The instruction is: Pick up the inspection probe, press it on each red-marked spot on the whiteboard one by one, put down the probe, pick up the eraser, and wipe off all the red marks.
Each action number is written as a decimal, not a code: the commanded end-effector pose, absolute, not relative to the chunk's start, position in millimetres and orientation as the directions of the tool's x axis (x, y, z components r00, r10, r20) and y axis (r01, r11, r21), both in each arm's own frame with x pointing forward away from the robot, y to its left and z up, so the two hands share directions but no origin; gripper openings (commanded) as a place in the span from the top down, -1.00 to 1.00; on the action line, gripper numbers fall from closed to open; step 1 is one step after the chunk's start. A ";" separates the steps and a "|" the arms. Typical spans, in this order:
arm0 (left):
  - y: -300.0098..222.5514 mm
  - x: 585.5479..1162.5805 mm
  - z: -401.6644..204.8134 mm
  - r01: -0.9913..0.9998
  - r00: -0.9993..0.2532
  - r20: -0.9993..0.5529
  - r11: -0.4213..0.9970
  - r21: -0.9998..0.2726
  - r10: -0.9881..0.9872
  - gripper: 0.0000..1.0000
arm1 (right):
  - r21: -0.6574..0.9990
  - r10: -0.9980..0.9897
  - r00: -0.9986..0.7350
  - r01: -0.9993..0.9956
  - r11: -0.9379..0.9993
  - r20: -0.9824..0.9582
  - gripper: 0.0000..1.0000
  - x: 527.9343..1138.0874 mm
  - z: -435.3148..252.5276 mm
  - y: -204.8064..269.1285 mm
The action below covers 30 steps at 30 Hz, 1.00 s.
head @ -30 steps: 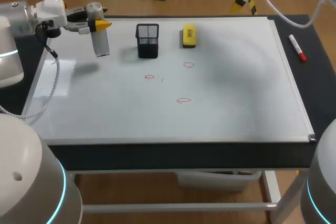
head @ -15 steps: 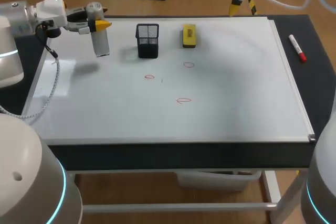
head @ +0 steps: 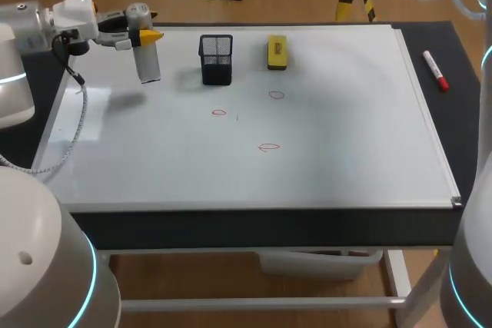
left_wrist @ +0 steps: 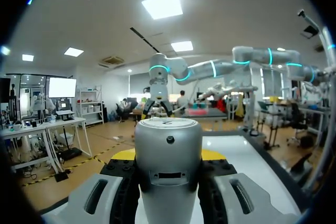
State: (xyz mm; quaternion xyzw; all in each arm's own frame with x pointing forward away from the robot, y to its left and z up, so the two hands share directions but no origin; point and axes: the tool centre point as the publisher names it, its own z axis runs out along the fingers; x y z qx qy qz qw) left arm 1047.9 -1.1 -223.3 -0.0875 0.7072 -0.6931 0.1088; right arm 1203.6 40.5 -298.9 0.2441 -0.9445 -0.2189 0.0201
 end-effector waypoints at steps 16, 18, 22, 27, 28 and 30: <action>-1.3 1047.4 -222.5 0.028 -0.961 -0.034 0.025 -0.999 -0.276 1.00 | 0.420 -0.847 -0.522 -0.750 0.512 0.100 -1.00 1204.9 -336.2 88.6; -1.3 1047.4 -222.5 0.028 -0.961 -0.034 0.025 -0.999 -0.276 1.00 | 0.414 -0.877 -0.466 -0.779 0.470 0.118 -1.00 1204.1 -339.2 94.8; -1.3 1047.4 -222.5 0.028 -0.961 -0.034 0.025 -0.999 -0.276 1.00 | 0.414 -0.932 -0.336 -0.835 0.362 0.136 -1.00 1202.5 -345.7 105.0; -1.3 1047.4 -222.5 0.028 -0.961 -0.034 0.025 -0.999 -0.276 1.00 | 0.411 -0.957 -0.222 -0.867 0.281 0.185 -1.00 1201.0 -353.3 111.8; -1.3 1047.4 -222.5 0.028 -0.961 -0.034 0.025 -0.999 -0.276 1.00 | 0.413 -0.962 -0.200 -0.873 0.261 0.186 -1.00 1200.6 -354.2 112.6; -1.3 1047.4 -222.5 0.028 -0.961 -0.034 0.025 -0.999 -0.276 1.00 | 0.410 -0.965 -0.170 -0.880 0.240 0.199 -1.00 1200.2 -356.3 113.5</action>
